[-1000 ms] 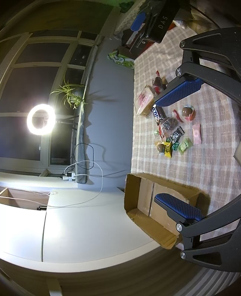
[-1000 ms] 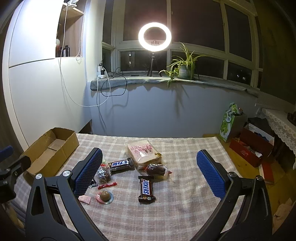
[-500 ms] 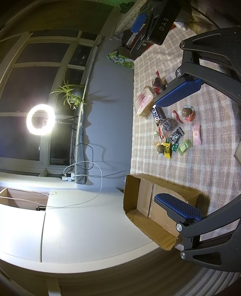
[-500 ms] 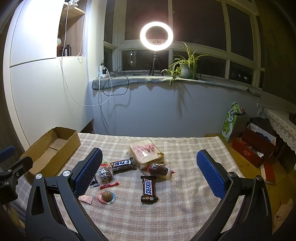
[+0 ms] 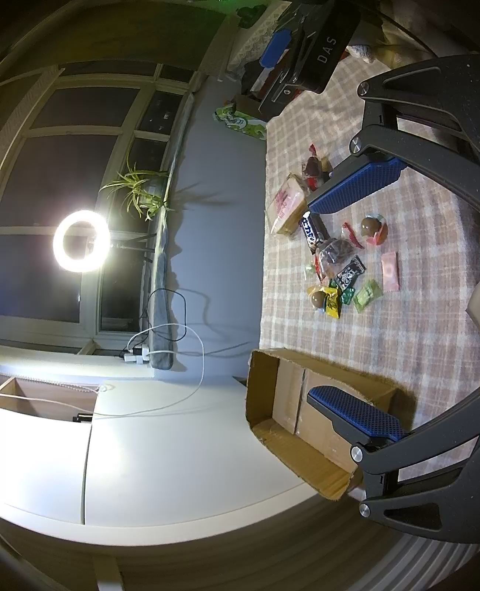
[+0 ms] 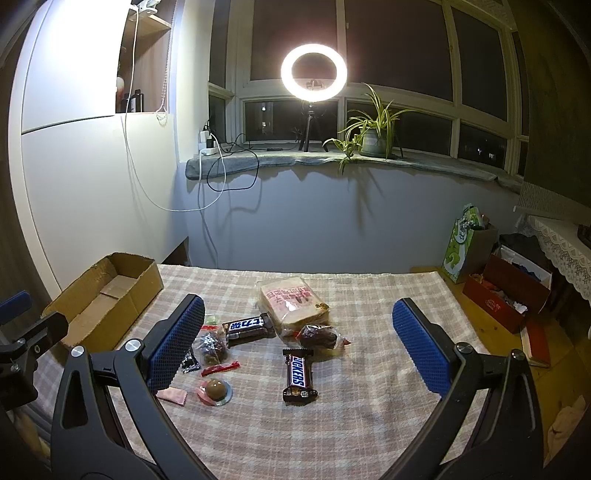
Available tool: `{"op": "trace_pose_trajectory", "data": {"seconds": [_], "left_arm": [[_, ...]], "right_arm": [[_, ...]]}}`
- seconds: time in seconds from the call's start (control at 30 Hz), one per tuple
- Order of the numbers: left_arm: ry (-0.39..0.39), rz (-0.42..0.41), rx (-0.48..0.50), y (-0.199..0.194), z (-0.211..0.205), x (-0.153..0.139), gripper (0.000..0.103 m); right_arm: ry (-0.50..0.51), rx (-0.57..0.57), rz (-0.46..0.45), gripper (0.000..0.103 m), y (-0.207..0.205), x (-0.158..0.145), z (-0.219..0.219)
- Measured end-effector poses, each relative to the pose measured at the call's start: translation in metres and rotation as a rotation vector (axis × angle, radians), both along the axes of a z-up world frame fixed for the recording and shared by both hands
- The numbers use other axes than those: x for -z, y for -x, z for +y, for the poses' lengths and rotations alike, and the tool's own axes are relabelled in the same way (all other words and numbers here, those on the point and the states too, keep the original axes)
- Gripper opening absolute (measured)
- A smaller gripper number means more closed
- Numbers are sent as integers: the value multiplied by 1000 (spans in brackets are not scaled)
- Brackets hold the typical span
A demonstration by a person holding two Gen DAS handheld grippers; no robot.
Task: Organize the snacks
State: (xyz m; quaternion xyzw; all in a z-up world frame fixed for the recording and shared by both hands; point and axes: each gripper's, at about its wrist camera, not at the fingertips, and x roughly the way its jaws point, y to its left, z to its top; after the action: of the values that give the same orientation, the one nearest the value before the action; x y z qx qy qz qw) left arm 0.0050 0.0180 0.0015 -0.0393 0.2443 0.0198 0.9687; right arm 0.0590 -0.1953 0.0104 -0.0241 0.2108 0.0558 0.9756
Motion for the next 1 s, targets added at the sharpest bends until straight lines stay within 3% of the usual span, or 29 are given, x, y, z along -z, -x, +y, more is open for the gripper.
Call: {"op": "trace_pose_trajectory", "data": {"seconds": [1.0], "left_arm": [[15,12,0,3,5,5,94]], "right_arm": [[3,-5,12,103,2,8,5]]}}
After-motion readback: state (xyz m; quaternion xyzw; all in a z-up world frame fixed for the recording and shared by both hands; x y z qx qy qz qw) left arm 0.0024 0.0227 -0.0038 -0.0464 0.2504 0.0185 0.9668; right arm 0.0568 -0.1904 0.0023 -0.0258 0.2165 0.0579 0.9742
